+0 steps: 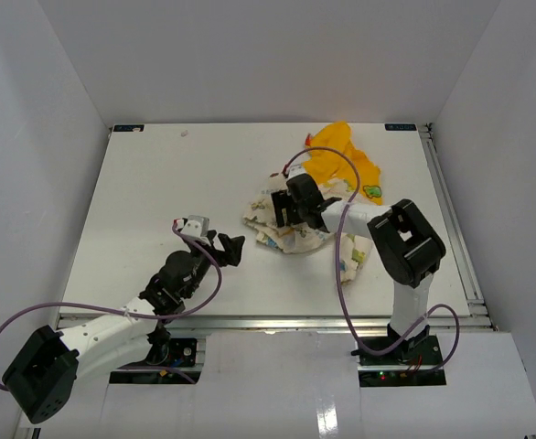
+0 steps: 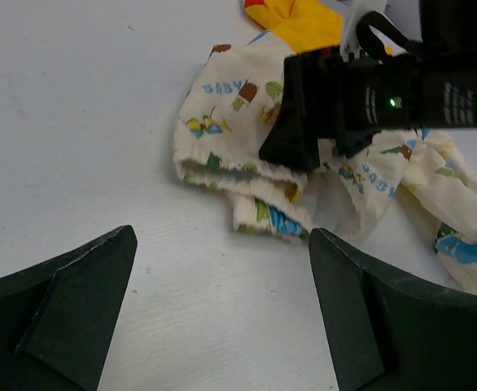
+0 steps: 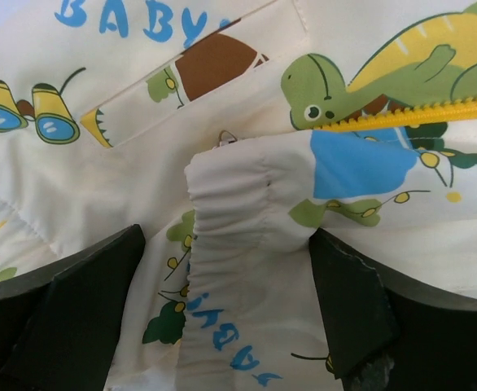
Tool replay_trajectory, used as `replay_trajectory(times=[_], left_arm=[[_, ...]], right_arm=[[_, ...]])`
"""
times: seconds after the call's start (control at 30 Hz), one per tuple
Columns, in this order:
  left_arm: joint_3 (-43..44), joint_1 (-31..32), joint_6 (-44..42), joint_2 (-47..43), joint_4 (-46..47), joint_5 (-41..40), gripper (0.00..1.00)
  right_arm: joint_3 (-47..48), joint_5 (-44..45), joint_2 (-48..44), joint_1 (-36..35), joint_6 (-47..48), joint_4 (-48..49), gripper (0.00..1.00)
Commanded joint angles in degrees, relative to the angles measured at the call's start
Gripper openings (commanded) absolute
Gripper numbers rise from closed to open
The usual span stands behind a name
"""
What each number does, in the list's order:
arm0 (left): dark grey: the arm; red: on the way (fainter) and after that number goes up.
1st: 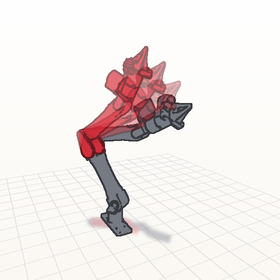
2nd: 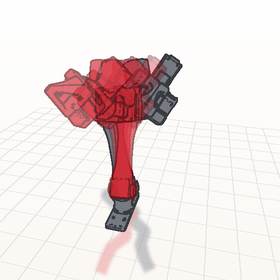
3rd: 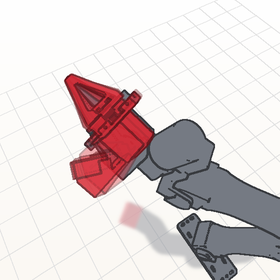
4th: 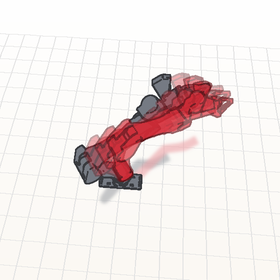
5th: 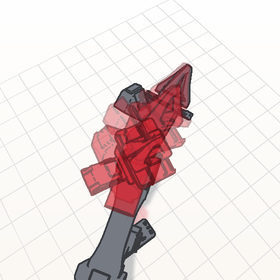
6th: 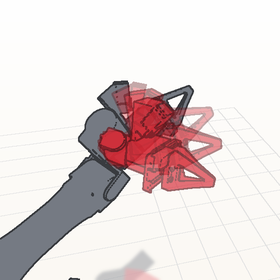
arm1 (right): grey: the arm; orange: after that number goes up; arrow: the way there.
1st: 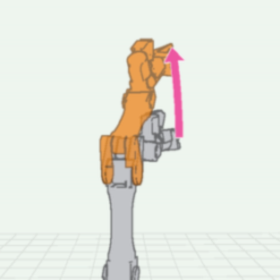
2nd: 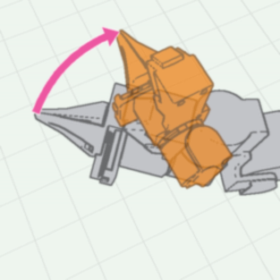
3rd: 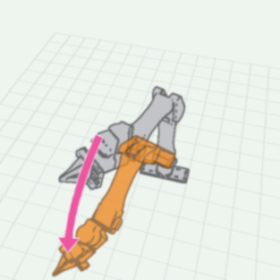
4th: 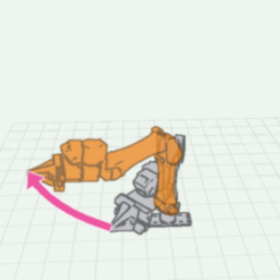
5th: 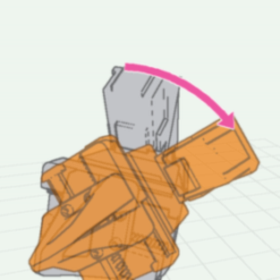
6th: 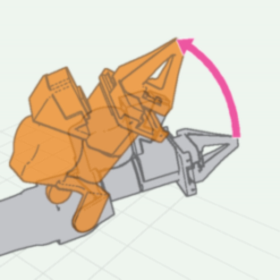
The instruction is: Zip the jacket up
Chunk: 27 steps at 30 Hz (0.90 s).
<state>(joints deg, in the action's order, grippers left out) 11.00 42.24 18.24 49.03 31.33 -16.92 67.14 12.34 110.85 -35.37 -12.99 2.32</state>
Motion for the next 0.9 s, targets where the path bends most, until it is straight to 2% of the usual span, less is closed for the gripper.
replay_trajectory(times=[0.0, 0.13, 0.27, 0.4, 0.53, 0.73, 0.87], left_arm=[[1.8, 0.0, 1.9, -0.8, -1.9, -5.4, 0.98], [1.6, 0.0, 2.5, -0.5, -1.9, -5.6, 0.98], [3.4, -1.3, 3.7, 3.4, -4.1, -6.8, 0.98], [7.1, -2.6, 4.5, 10.3, -6.4, -3.6, 0.97], [10.0, -3.5, 4.1, 16.9, -6.9, 1.7, 0.93], [12.6, -4.1, 3.5, 23.6, -5.2, 12.8, 0.89], [15.5, -4.2, 3.0, 30.5, -5.3, 18.6, 0.85]], right_arm=[[-13.0, -7.3, -6.7, -7.8, 3.5, 6.9, 0.85], [-25.8, -6.1, -14.4, -10.3, 3.7, 11.7, 0.85], [-32.6, -2.9, -22.1, -10.3, 1.8, 13.6, 0.85], [-31.9, -1.4, -30.0, -10.4, -1.4, 11.5, 0.79], [-29.0, 0.6, -33.8, -10.3, -3.0, 8.1, 0.72], [-22.6, 4.7, -30.4, -10.4, -3.4, 1.0, 0.71], [-22.2, 7.3, -26.7, -10.4, -4.2, -0.6, 0.69]])
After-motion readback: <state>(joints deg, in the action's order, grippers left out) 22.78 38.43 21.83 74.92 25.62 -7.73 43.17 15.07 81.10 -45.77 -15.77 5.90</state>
